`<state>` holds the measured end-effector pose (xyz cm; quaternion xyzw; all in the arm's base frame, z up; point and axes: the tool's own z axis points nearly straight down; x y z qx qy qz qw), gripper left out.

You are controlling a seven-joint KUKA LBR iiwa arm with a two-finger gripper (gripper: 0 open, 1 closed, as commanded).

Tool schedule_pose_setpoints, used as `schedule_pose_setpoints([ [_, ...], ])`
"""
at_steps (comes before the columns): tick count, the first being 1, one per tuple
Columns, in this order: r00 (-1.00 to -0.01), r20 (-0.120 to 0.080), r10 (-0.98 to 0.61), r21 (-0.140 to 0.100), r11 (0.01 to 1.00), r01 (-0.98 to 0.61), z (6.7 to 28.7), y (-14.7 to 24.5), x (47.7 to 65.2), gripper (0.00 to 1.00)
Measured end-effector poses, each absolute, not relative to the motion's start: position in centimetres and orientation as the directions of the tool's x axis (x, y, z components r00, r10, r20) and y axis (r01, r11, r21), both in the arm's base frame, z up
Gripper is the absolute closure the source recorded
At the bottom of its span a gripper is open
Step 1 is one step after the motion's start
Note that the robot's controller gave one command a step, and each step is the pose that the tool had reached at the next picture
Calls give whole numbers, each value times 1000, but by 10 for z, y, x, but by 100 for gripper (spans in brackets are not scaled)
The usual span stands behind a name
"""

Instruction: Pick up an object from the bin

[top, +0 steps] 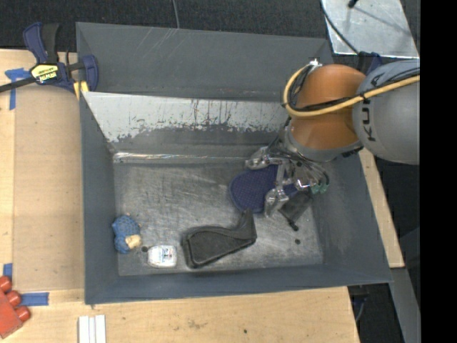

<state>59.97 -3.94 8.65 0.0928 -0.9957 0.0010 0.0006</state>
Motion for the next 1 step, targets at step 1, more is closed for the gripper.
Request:
schedule_pose_setpoints([
  [1,-982,-4,-187,-1,982,-187,91,-36,601,100],
])
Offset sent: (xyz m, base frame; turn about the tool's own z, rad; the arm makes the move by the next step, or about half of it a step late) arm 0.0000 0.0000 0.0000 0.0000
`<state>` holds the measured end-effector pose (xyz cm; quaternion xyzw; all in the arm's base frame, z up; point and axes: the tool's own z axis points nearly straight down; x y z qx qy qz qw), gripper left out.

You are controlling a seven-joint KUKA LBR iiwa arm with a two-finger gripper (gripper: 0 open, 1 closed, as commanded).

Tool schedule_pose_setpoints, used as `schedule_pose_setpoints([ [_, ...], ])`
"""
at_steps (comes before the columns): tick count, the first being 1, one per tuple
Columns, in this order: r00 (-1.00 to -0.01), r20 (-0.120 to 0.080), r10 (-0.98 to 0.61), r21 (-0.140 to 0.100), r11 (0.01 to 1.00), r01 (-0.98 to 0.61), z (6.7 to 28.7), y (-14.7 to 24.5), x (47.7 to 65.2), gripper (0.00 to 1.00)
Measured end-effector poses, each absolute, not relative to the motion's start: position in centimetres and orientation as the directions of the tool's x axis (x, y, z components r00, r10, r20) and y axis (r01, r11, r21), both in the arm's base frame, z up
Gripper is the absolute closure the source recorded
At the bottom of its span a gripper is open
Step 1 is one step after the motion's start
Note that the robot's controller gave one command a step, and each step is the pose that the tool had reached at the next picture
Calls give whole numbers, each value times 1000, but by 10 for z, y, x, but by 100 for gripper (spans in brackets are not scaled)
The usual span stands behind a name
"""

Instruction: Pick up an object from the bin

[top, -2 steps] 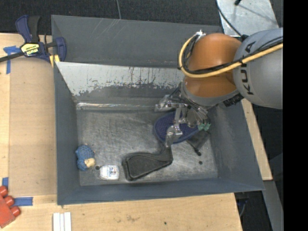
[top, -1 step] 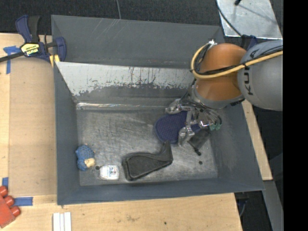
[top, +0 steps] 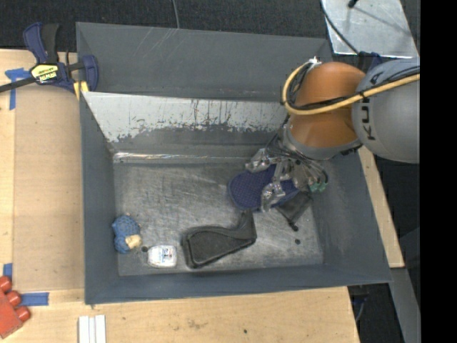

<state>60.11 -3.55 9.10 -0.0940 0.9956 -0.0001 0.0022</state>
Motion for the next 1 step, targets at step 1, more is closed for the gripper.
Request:
schedule_pose_setpoints([
  [1,-954,-12,-299,-9,954,-299,260,-147,617,100],
])
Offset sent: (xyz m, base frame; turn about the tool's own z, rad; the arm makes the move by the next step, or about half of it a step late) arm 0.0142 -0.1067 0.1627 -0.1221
